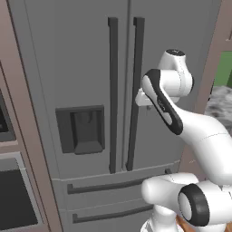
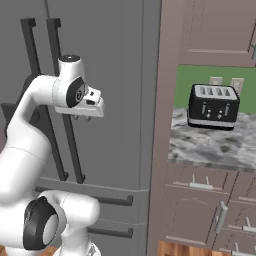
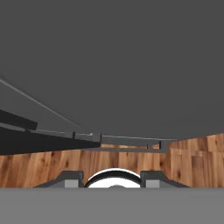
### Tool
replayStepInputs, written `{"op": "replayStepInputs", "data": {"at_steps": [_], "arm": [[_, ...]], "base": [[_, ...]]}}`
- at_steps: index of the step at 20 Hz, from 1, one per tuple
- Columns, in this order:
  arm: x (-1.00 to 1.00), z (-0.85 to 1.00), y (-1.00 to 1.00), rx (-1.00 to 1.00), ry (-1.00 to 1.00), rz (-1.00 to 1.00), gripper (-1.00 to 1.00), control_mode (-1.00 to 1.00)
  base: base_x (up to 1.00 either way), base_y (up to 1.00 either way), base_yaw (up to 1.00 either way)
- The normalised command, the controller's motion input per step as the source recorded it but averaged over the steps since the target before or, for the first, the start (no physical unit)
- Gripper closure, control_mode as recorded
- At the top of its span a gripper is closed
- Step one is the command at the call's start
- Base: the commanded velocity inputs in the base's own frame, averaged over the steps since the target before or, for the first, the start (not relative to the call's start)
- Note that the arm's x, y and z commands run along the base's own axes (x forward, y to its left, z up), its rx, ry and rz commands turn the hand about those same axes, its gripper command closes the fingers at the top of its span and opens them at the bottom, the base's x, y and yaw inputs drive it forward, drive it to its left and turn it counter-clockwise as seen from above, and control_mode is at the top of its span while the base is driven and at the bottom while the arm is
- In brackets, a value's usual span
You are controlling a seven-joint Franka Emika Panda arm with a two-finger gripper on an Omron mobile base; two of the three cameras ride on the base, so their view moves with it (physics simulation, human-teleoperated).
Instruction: Open the fridge, remove the banana, squash, and shrimp, and place them on any counter.
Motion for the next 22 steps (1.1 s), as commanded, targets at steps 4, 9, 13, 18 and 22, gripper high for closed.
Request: {"op": "replayStepInputs", "data": {"at_steps": [4, 9, 13, 18, 22], "arm": [[0.0, 0.0, 0.0, 0.0, 0.0, 0.0, -1.0, 1.0], [0.0, 0.0, 0.0, 0.0, 0.0, 0.0, -1.0, 1.0], [0.0, 0.0, 0.0, 0.0, 0.0, 0.0, -1.0, 1.0], [0.0, 0.0, 0.0, 0.0, 0.0, 0.0, -1.0, 1.0], [0.0, 0.0, 0.0, 0.0, 0.0, 0.0, -1.0, 1.0]], "base": [[-0.07, 0.06, 0.0], [-0.42, 0.53, 0.0], [-0.32, 0.61, 0.0], [-0.19, 0.22, 0.0], [-0.24, 0.01, 0.0]]}}
